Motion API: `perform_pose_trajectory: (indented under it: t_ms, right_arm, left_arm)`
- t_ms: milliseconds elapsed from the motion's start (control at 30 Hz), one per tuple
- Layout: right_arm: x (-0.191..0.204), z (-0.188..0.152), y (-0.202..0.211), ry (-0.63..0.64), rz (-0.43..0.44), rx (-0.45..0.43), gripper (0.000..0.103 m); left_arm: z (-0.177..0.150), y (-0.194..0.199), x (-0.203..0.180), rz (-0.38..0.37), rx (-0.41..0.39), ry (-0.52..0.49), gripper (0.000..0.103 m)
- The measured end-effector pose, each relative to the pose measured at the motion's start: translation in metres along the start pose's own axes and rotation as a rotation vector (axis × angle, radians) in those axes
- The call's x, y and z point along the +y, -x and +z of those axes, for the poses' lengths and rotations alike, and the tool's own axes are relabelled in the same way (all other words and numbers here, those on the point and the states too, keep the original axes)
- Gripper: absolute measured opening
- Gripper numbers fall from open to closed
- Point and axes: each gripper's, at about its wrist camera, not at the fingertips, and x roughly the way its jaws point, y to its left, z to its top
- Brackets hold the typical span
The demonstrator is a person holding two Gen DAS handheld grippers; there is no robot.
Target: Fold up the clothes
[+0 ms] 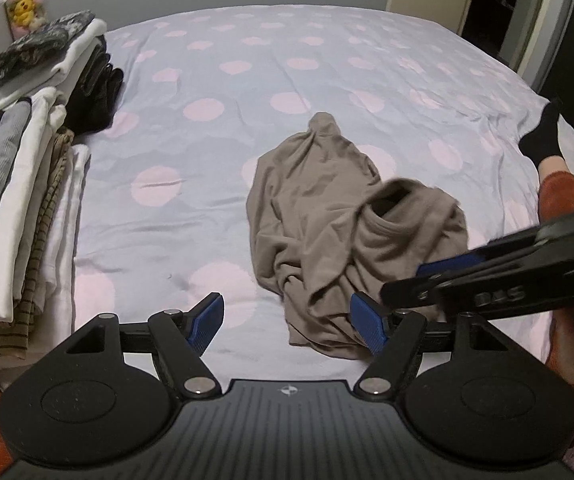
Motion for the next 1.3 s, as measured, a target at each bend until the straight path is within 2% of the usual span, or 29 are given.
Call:
perform_pose_trajectory:
  t_ms: [33, 67, 100, 167, 300, 500, 600, 767, 800, 833, 900, 933, 967, 1000, 1067, 1133, 1300]
  right_arm:
    - [-0.001, 0.000, -0.002, -0.004, -0.007, -0.005, 0.035]
    - [-0.002, 0.000, -0.003, -0.009, -0.015, -0.010, 0.011]
    - [-0.004, 0.000, -0.005, -0.013, -0.022, -0.016, 0.003]
    - [-0.007, -0.001, -0.002, -0.015, -0.024, -0.025, 0.004]
    - [-0.022, -0.011, 0.030, 0.019, -0.033, -0.012, 0.004]
    - [-0.064, -0.035, 0.049, -0.063, -0.109, 0.033, 0.004]
    - [-0.085, -0.047, 0.057, -0.105, -0.148, 0.055, 0.004]
    - [-0.114, -0.056, 0.063, -0.181, -0.176, 0.061, 0.004]
    - [-0.117, -0.055, 0.063, -0.189, -0.179, 0.056, 0.004]
    - [-0.120, -0.053, 0.063, -0.197, -0.182, 0.051, 0.004]
    - [-0.126, -0.050, 0.065, -0.211, -0.190, 0.037, 0.004]
    - [-0.127, -0.046, 0.067, -0.210, -0.198, 0.026, 0.004]
    - [-0.128, -0.042, 0.068, -0.209, -0.207, 0.015, 0.004]
    - [-0.130, -0.036, 0.070, -0.206, -0.215, 0.000, 0.004]
    - [-0.132, -0.022, 0.075, -0.194, -0.230, -0.037, 0.004]
    - [-0.132, -0.003, 0.085, -0.162, -0.242, -0.096, 0.003]
    - [-0.110, 0.053, 0.119, -0.056, -0.248, -0.277, 0.003]
  left_arm:
    - [0.001, -0.001, 0.003, 0.000, 0.001, 0.008, 0.083]
    - [0.001, -0.002, 0.005, 0.000, 0.003, 0.013, 0.083]
    - [0.002, -0.003, 0.007, 0.001, 0.003, 0.014, 0.083]
    - [0.005, -0.004, 0.008, -0.001, 0.002, 0.002, 0.083]
    - [0.016, -0.013, 0.007, -0.017, 0.001, -0.041, 0.083]
    - [0.047, -0.048, -0.009, -0.050, 0.029, -0.108, 0.083]
    - [0.064, -0.079, -0.010, -0.053, 0.073, -0.111, 0.083]
    - [0.081, -0.147, 0.001, -0.045, 0.193, -0.036, 0.083]
    - [0.081, -0.160, 0.004, -0.044, 0.218, -0.017, 0.072]
    - [0.080, -0.170, 0.006, -0.038, 0.237, 0.002, 0.048]
    - [0.078, -0.181, 0.008, -0.028, 0.252, 0.020, 0.036]
    - [0.079, -0.180, 0.008, -0.030, 0.240, 0.023, 0.021]
    - [0.080, -0.179, 0.009, -0.040, 0.234, 0.026, 0.011]
    - [0.082, -0.176, 0.010, -0.048, 0.227, 0.035, 0.006]
    - [0.090, -0.164, 0.015, -0.052, 0.196, 0.075, 0.005]
    - [0.102, -0.142, 0.021, -0.036, 0.128, 0.087, 0.005]
    - [0.132, -0.059, 0.042, 0.031, -0.073, 0.101, 0.004]
